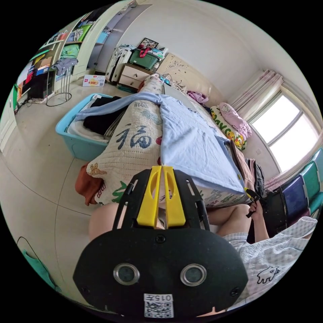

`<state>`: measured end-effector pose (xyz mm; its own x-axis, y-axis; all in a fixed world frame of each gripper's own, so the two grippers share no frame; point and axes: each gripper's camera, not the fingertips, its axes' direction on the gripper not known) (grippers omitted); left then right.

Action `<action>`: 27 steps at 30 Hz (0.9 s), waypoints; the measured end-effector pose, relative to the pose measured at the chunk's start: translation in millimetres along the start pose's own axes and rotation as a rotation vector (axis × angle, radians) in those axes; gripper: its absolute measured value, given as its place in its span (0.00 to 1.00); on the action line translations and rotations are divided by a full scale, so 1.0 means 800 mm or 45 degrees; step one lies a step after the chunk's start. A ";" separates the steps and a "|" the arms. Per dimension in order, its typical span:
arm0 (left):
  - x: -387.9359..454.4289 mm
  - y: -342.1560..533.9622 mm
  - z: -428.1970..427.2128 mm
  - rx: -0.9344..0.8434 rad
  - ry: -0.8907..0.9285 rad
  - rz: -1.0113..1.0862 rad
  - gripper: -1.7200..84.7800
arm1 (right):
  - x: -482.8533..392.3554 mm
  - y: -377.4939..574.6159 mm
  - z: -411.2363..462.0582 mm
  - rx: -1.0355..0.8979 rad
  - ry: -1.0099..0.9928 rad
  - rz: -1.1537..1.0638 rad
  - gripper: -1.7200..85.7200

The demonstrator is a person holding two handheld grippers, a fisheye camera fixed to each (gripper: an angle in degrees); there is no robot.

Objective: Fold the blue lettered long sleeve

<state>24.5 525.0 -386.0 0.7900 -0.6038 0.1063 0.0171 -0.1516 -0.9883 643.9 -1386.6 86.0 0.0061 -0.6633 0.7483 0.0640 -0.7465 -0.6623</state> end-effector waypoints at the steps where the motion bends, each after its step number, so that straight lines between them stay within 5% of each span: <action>1: -0.002 0.003 -0.006 0.012 -0.016 -0.013 0.01 | 0.016 -0.004 -0.006 0.013 -0.063 0.062 0.02; 10: -0.008 0.008 0.009 -0.054 -0.108 -0.056 0.01 | 0.029 -0.031 0.008 -0.054 0.019 0.062 0.02; 15: 0.005 0.007 -0.014 -0.028 -0.328 -0.019 0.01 | -0.026 -0.040 -0.005 -0.083 0.267 -0.216 0.02; 22: -0.024 -0.012 0.003 -0.029 0.074 -0.118 0.10 | -0.005 -0.041 0.001 -0.074 0.120 -0.092 0.02; 27: -0.017 -0.023 0.051 -0.096 0.140 -0.139 0.05 | -0.005 -0.036 0.002 -0.076 0.103 -0.101 0.02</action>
<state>38.0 567.9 -373.4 0.7141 -0.6620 0.2277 0.0498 -0.2764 -0.9598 643.7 -1362.4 102.6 -0.0774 -0.6022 0.7946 0.0018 -0.7971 -0.6039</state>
